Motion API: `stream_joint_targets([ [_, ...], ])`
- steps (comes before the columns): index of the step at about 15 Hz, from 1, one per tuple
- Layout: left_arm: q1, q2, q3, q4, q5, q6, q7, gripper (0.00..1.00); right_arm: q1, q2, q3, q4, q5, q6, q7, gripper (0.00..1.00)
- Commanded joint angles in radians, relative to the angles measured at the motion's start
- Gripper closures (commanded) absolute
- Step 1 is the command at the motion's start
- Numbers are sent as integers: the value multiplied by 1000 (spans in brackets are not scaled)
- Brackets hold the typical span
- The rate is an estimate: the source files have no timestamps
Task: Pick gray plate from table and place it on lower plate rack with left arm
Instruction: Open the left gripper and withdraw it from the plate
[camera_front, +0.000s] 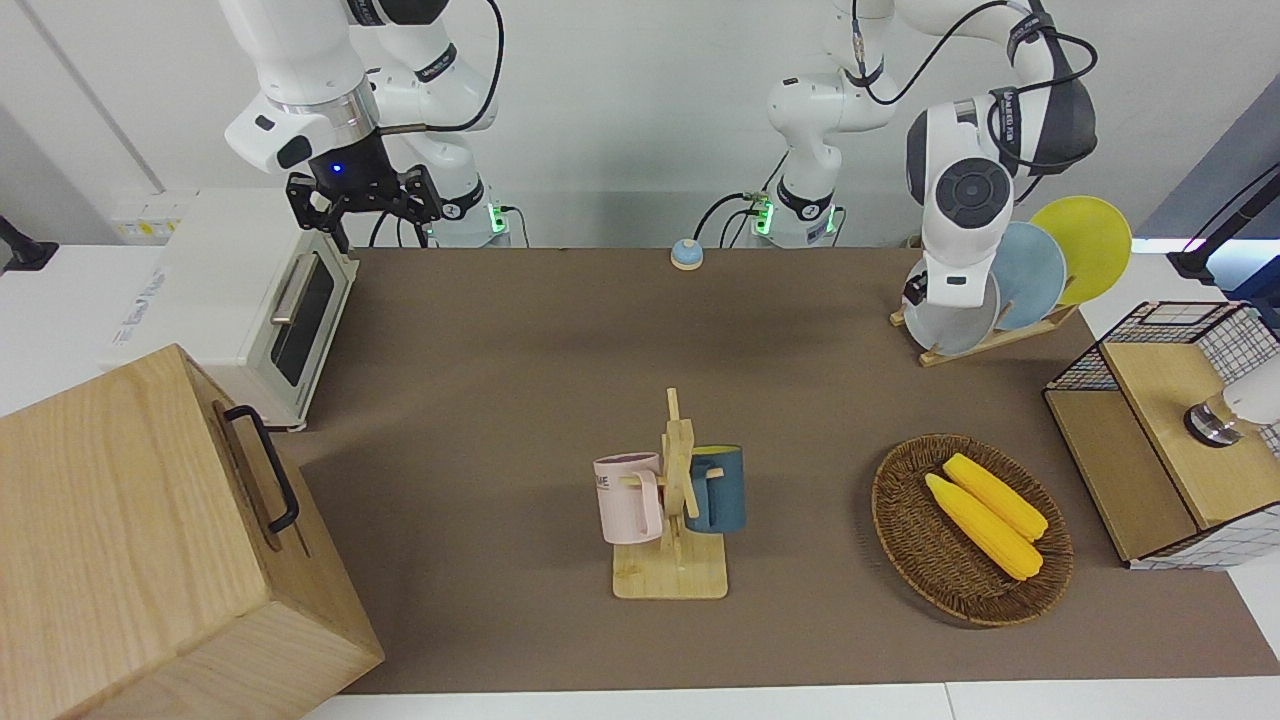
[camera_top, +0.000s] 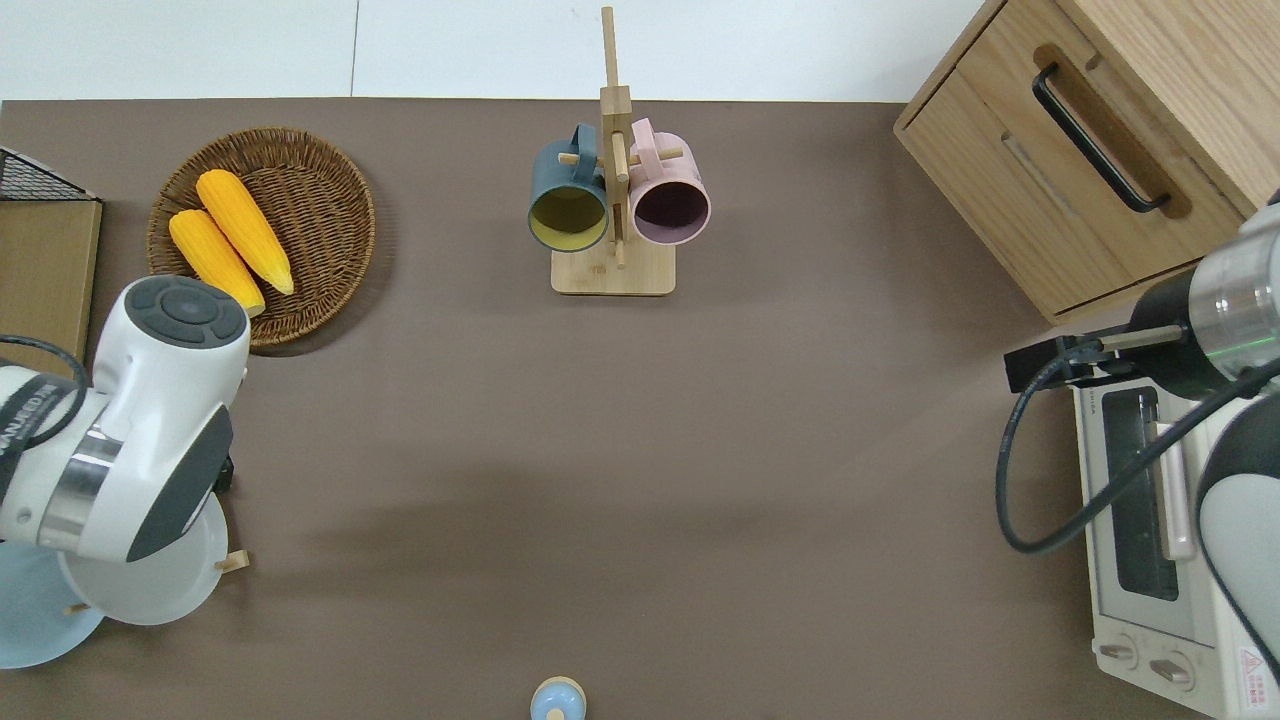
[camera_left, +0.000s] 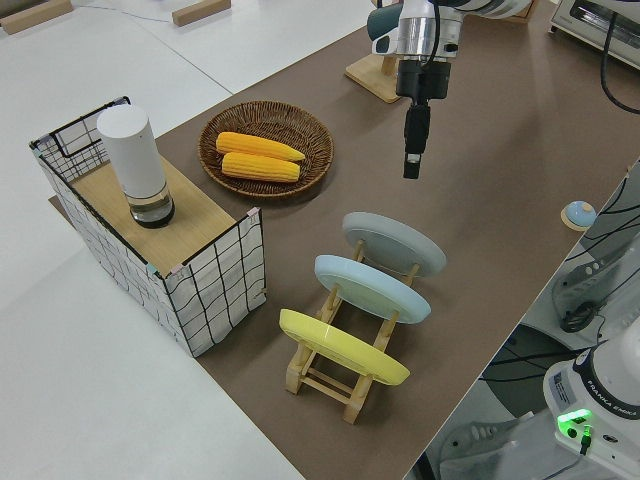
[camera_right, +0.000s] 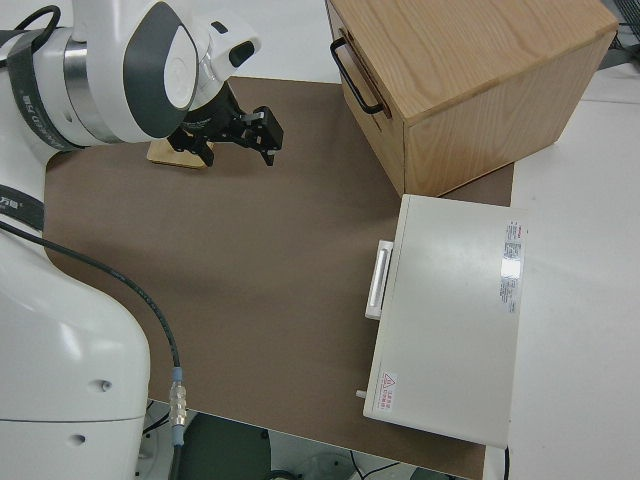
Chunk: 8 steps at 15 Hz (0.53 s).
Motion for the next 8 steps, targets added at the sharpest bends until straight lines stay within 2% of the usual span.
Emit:
stream_joint_targets([
  [1,-7,-44,100,78,-174,-6,123,17,-19,-3,17,9,-1,-14,12,17],
  [2,-7,-49,120,103,-208,-7,170,17,-19,-3,17,9,-1,-14,12,17],
  [6,-10,-100,140,109,-223,-22,345,19,-19,-3,17,9,-1,-14,12,17],
  [7,-10,-104,157,129,-252,-41,403,25,-19,-1,17,9,-1,-14,12,17],
  [8,-10,-107,195,156,-304,-80,480,46,-19,-1,17,9,-1,-14,12,17],
])
